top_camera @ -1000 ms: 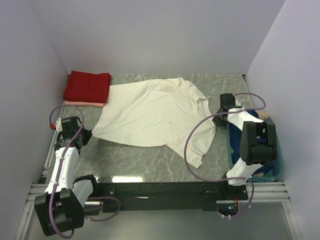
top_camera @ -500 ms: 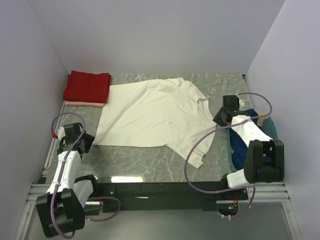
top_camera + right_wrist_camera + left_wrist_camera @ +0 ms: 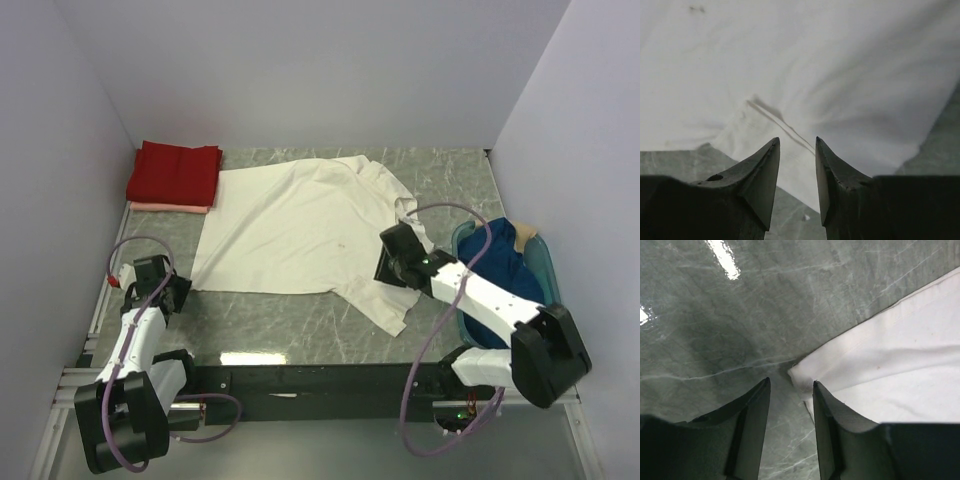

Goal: Fold and stack the t-shirts
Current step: Flatten the tshirt out

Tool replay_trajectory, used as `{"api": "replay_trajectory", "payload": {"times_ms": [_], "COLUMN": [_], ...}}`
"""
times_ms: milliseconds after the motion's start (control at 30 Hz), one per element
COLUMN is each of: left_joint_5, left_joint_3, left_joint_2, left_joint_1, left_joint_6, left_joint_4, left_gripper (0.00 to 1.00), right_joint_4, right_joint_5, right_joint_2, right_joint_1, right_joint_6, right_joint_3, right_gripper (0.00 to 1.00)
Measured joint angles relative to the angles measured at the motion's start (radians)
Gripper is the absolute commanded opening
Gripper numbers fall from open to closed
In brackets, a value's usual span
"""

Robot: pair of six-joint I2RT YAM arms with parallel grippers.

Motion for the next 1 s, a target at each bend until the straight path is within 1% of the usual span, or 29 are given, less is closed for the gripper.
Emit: {"api": "replay_trajectory", "payload": {"times_ms": [233, 333, 533, 567, 667, 767, 1000], "left_joint_5": [-0.001, 0.000, 0.000, 0.001, 0.003, 0.004, 0.004], "left_joint_3": [-0.002, -0.002, -0.011, -0.014, -0.018, -0.020, -0.020], "left_joint_2": [-0.042, -0.066, -0.093, -0.093, -0.094, -0.094, -0.094], "left_joint_1": [0.000, 0.000, -0.001, -0.001, -0.001, -0.001, -0.001], "left_joint_6": [0.001, 0.001, 0.000, 0.001, 0.001, 0.001, 0.001], "left_joint_4": [0.026, 0.037, 0.056, 0.058, 0.061, 0.062, 0.062], "left_gripper": [0.42, 0.42, 0.42, 0.42, 0.42, 0.42, 0.41], "right_joint_4": [-0.090, -0.109, -0.138, -0.140, -0.138, -0.114, -0.050], "right_joint_5": [0.045, 0.045, 0.005, -0.004, -0.035, -0.066, -0.155], "right_joint_2": [-0.283, -0.356, -0.382, -0.393, -0.419, -0.425, -0.381], "right_joint_1": [-0.006, -0.027, -0.143, -0.162, -0.209, -0.226, -0.230], "right_joint_6": [0.133, 0.179, 0.216, 0.217, 0.218, 0.224, 0.240], "right_joint_3": [-0.172, -0.230, -0.323, -0.335, -0.349, -0.358, -0.391], "right_gripper": [0.43, 0.43, 0.45, 0.47, 0.49, 0.50, 0.50]}}
